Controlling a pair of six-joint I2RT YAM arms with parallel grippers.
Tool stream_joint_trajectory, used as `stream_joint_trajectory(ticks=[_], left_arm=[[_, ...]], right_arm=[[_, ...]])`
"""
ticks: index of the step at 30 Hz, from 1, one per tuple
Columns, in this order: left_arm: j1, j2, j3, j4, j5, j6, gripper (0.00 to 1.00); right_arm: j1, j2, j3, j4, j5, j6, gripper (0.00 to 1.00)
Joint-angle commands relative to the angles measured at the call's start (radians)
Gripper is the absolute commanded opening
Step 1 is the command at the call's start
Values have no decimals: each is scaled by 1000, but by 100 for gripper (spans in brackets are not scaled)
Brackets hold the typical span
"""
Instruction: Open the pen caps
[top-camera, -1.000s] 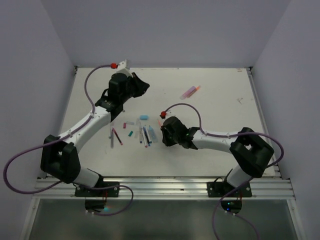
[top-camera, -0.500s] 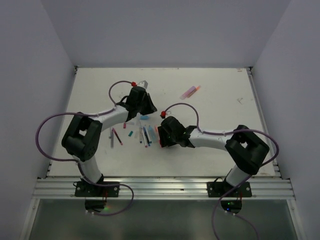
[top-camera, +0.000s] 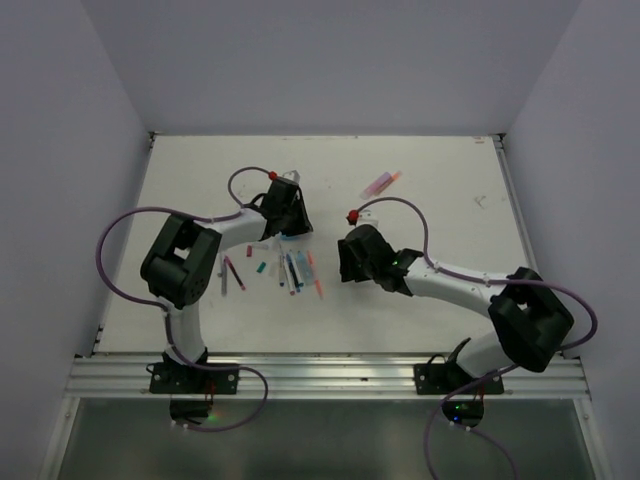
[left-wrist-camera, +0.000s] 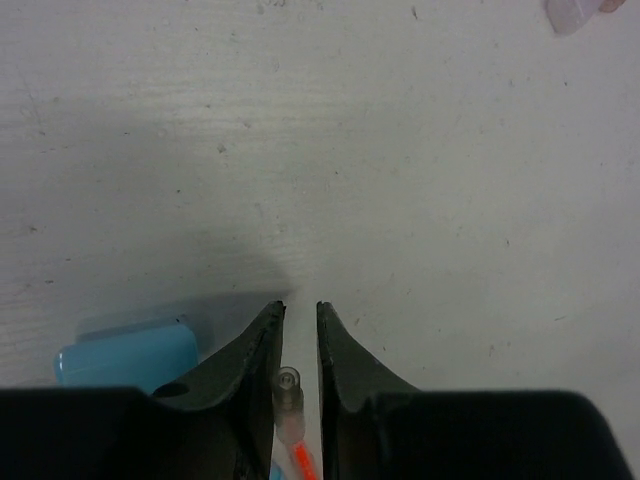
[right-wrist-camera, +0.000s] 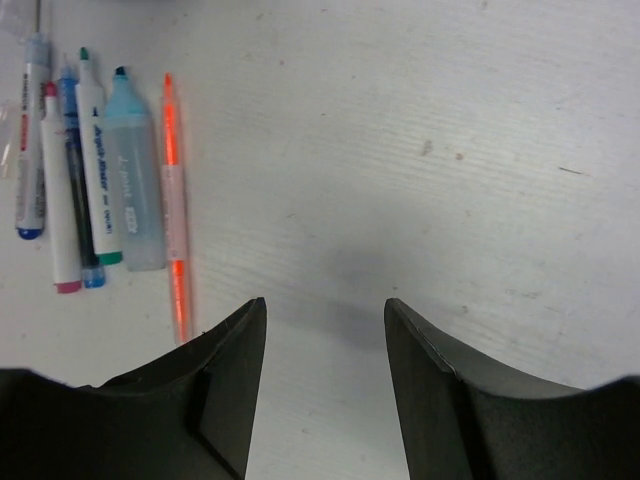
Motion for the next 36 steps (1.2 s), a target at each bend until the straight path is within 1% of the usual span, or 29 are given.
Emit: stream_joint_trajectory(ticks=[1, 6, 9, 10, 14, 16, 17, 18, 20, 21, 22, 23, 24, 26, 27, 28, 29, 31, 32, 33, 34, 36], left_arm=[[-4, -4, 21, -15, -37, 24, 24], [-4, -21, 3, -16, -55, 18, 29], [-4, -30, -2, -19, -59, 15, 33], [-4, -33, -3, -18, -59, 15, 36], [-4, -58, -2, -33, -59, 10, 38], [-4, -95, -2, -48, -59, 9, 43], [-4, -111, 0, -59, -59, 10, 46], [-4, -153, 1, -77, -59, 13, 49], [-4, -206, 1, -94, -62, 20, 62], [-4, -266, 1, -114, -101, 24, 66], [-4, -297, 0, -124, -117, 32, 75], [-4, -329, -2, -133, -134, 46, 80], [-2, -390, -2, -154, -169, 55, 90], [-1, -447, -5, -177, -204, 84, 98], [1, -496, -5, -208, -233, 93, 100], [4, -519, -8, -223, -241, 104, 100], [12, -564, -15, -246, -256, 128, 100], [24, -604, -29, -268, -266, 168, 100], [38, -642, -45, -285, -266, 184, 100], [45, -661, -52, -292, -264, 200, 100], [53, -677, -62, -297, -267, 217, 100], [71, -725, -94, -309, -284, 265, 100]], right_arm=[[-50, -59, -30, -17, 44, -18, 55], [-116, -84, -43, -23, 41, -38, 55], [-131, -88, -40, -31, 51, -50, 56], [-133, -88, -30, -35, 64, -55, 56], [-151, -76, 7, -67, 106, -55, 58], [-183, -62, 50, -83, 119, -50, 60], [-195, -55, 71, -103, 139, -50, 63], [-226, -41, 94, -118, 148, -49, 64], [-266, 13, 183, -162, 154, -44, 65], [-307, 33, 215, -178, 156, -41, 65], [-326, 81, 280, -190, 156, -37, 65], [-361, 105, 314, -207, 154, -37, 65], [-376, 131, 387, -218, 153, -37, 65], [-421, 227, 469, -251, 151, -35, 65], [-435, 266, 545, -259, 143, -33, 65], [-447, 330, 582, -268, 136, -29, 64], [-468, 368, 655, -274, 124, -26, 63], [-487, 433, 726, -293, 119, -21, 62], [-502, 502, 760, -301, 117, -20, 61], [-507, 533, 827, -307, 108, -18, 59], [-513, 571, 860, -317, 104, -11, 57], [-531, 654, 938, -333, 76, -7, 54]])
